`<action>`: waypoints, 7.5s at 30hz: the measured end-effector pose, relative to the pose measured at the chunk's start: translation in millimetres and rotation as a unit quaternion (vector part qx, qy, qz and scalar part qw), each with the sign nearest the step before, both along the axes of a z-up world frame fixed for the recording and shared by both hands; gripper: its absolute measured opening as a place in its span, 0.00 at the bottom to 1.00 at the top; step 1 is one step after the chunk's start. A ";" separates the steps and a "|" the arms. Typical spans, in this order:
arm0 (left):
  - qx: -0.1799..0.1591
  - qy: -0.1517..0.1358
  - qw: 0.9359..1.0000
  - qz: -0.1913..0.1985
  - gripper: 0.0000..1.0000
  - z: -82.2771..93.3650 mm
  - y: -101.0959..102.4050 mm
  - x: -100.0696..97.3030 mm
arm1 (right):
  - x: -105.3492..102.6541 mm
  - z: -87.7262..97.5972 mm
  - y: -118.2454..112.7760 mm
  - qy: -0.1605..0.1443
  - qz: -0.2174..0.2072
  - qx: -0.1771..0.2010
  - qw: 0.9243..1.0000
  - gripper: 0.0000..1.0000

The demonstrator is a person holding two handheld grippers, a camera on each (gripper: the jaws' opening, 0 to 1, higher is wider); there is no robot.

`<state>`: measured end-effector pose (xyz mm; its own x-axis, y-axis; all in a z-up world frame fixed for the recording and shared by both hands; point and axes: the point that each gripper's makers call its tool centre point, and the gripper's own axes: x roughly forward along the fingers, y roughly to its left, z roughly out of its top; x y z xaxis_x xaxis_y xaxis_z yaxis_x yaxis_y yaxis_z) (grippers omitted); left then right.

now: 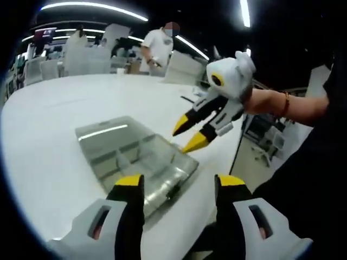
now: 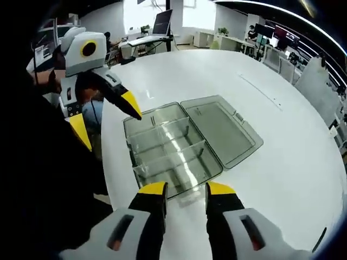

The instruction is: Insert the divider into the dual guide fixture by aligning both edges with the guide slots and pushing it downward to the bottom, including one-sided entry, uneven engagement, binding, and posture correction.

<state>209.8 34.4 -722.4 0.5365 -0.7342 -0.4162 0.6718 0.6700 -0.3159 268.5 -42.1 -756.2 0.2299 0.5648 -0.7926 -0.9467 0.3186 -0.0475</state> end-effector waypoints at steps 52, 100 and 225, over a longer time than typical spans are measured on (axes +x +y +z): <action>0.001 -0.005 0.999 0.042 0.66 21.5 -33.0 -2.7 | -10.8 1.6 -59.3 -0.002 -0.152 0.105 0.983 0.34; 0.002 0.013 0.998 0.068 0.67 9.2 -27.3 -17.2 | 5.8 -50.3 -56.5 0.012 -0.229 0.057 0.972 0.42; -0.129 0.044 0.987 0.086 0.57 26.0 -60.1 4.2 | -9.4 30.7 -39.3 -0.051 -0.191 0.120 0.973 0.26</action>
<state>214.0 -25.7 -696.4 0.6333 -0.7222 -0.2781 0.5170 0.6622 -0.5425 259.1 -81.4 -725.5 0.5302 0.5886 -0.6103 -0.7513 0.6598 -0.0164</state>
